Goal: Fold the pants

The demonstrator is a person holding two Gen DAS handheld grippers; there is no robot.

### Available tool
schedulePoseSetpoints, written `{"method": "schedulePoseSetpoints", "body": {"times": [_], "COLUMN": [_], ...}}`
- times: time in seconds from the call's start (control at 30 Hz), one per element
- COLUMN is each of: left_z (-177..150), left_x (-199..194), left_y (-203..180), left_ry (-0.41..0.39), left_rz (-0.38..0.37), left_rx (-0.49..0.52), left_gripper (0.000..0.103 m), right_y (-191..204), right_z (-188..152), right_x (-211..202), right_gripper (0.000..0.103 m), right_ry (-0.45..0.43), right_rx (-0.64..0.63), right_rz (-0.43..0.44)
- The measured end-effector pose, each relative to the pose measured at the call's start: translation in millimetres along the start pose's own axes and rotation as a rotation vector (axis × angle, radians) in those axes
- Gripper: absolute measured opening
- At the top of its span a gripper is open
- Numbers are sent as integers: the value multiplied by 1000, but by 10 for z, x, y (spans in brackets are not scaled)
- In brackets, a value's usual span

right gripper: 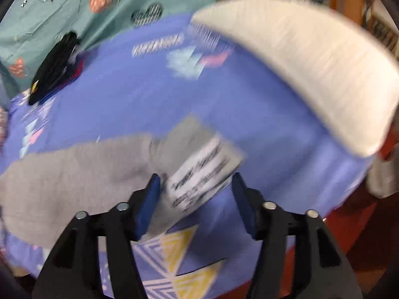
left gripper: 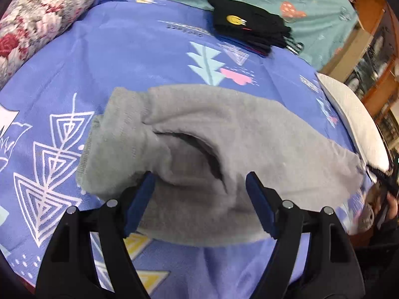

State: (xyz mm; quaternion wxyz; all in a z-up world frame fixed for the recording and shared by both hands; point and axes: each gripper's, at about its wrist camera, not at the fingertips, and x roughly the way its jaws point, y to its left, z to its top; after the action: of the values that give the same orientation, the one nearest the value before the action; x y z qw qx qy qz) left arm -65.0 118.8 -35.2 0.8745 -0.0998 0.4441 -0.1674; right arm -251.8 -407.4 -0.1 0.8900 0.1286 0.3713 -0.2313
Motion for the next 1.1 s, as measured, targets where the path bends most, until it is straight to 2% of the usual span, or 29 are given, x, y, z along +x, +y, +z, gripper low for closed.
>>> {"method": "schedulePoseSetpoints", "body": {"times": [0.03,0.1,0.13,0.2,0.23,0.33,0.47,0.53,0.6,0.63,0.7,0.77,0.9,1.1], "left_z": [-17,-68,-92,-144,-152,-149,-60,39,160,233,315,373,356,299], "left_x": [-21,13,77,119,110,102,61,10,-58,-98,-73,74,423,448], "left_y": [-50,-97,-63,18,5,-22,-98,-195,-324,-402,-481,-483,-314,-276], "left_ry": [11,37,68,71,73,79,101,96,53,15,-7,24,121,118], "left_rz": [-5,56,71,59,72,101,134,104,112,129,128,126,163,148], "left_rx": [28,79,74,37,42,37,43,54,82,108,126,120,79,88], "left_gripper": [86,88,87,87,87,87,87,87,87,88,90,91,91,92], "right_y": [56,227,400,833,1125,2033,2996,3338,3498,3555,3586,3505,3296,3175], "right_z": [94,268,387,558,635,754,726,679,630,602,567,511,371,51], "right_x": [-169,-322,-341,-260,-162,237,914,1230,1443,1516,1510,1430,1207,906], "right_gripper": [63,63,63,63,63,63,63,63,63,63,63,63,68,73], "right_ry": [-65,-102,-82,-22,17,159,392,481,576,634,683,731,837,908], "right_rx": [-19,-31,-40,-88,-131,-230,-287,-305,-296,-289,-312,-319,-257,-276], "right_rz": [-12,120,269,483,567,740,846,854,867,902,958,1011,1196,1280]}}
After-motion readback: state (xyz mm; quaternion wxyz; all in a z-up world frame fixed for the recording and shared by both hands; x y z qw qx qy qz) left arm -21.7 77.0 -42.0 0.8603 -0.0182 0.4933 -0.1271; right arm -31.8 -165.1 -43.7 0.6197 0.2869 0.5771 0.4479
